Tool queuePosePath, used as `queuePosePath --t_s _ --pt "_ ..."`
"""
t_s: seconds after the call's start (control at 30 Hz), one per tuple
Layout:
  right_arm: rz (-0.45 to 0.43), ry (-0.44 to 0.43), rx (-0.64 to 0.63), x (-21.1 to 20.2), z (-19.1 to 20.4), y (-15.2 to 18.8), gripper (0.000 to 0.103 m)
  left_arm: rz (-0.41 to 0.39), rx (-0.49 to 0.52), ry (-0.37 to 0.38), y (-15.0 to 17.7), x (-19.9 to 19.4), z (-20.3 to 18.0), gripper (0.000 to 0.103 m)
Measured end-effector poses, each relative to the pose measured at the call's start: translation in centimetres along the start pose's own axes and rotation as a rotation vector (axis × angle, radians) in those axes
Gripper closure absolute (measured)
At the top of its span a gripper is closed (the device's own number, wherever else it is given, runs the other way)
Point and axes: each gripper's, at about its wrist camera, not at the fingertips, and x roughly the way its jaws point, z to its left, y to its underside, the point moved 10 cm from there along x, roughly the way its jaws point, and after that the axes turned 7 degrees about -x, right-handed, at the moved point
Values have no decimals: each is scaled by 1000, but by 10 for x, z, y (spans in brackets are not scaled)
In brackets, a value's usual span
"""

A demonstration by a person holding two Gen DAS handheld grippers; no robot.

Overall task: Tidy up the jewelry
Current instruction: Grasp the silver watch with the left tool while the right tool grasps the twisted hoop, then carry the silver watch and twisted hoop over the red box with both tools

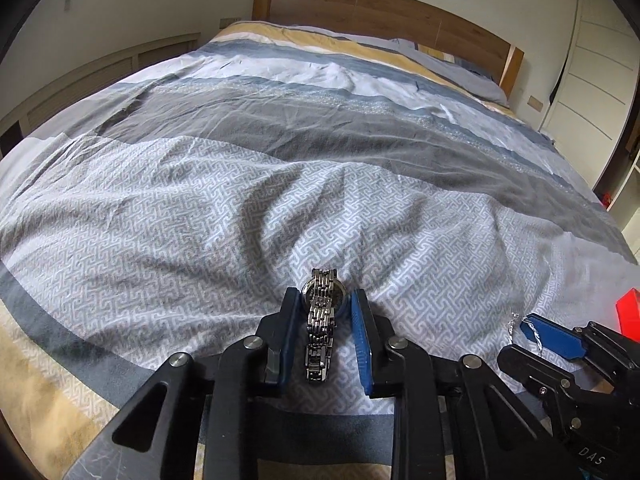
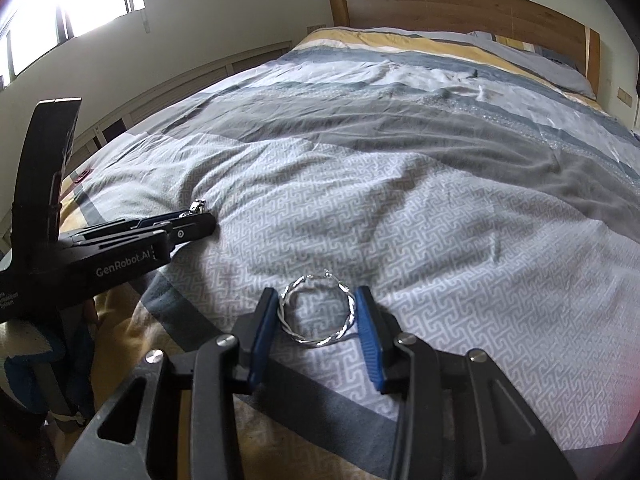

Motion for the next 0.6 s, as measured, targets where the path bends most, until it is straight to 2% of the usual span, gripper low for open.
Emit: queuePosePath --t_s 0.4,0.6 --pt "-36 -11 14 -35 5 0 66 -48 48 58 -2 -40 -29 78" --pt "-56 -8 44 -70 1 5 66 -29 77 84 12 -65 -55 78"
